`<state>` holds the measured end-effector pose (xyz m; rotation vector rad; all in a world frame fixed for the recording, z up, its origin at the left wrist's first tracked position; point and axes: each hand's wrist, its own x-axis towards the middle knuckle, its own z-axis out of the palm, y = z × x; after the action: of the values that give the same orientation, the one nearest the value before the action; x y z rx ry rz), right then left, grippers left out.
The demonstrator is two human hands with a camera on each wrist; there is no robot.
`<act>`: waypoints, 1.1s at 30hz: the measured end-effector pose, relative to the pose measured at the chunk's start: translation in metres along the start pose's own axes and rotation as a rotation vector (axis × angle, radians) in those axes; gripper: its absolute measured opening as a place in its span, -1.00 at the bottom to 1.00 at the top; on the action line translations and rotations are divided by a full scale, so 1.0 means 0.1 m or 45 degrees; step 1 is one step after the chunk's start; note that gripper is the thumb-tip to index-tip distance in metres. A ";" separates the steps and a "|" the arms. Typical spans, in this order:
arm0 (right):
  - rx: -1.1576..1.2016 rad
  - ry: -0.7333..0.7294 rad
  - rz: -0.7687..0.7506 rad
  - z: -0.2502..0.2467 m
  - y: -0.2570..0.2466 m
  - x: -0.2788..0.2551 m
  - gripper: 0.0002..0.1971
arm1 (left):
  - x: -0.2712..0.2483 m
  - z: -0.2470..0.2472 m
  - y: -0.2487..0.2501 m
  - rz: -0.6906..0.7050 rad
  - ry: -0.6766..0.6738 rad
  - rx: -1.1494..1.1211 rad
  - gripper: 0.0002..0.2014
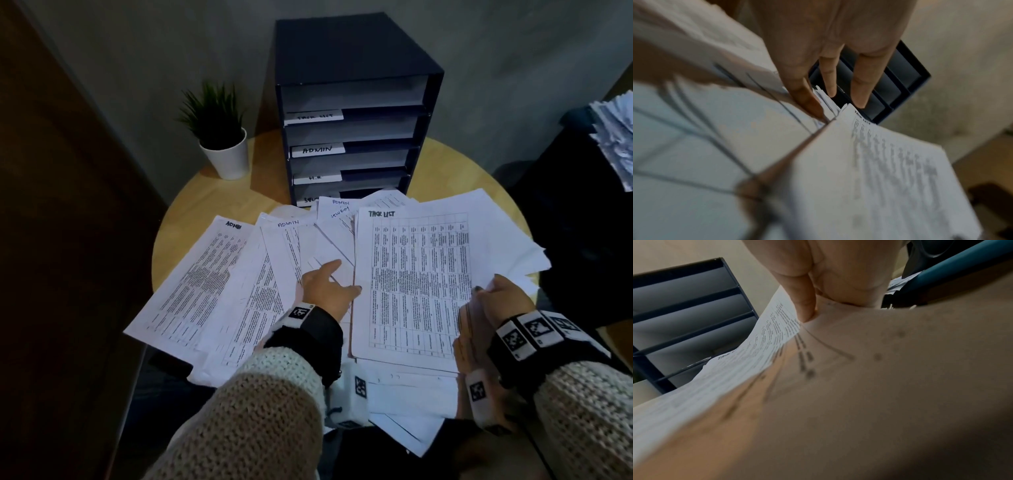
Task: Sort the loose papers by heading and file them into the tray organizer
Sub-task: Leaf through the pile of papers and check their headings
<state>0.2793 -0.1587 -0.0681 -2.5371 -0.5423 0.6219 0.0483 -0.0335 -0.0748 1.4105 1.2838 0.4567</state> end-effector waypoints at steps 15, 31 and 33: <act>0.121 0.024 -0.028 -0.01 -0.12 -0.05 -0.64 | -0.10 -0.17 0.17 0.063 0.281 -0.407 -0.77; 0.206 0.043 -0.162 0.18 -0.40 -0.29 -0.83 | -0.34 -0.71 0.18 0.553 0.407 0.151 -0.49; 0.137 0.062 -0.133 0.17 -0.36 -0.27 -0.72 | -0.38 -0.60 0.26 0.628 0.352 0.172 -0.46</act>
<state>0.2392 -0.1360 -0.0540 -2.4001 -0.6032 0.5358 -0.0036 -0.0336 -0.0194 1.8338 1.1907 0.9374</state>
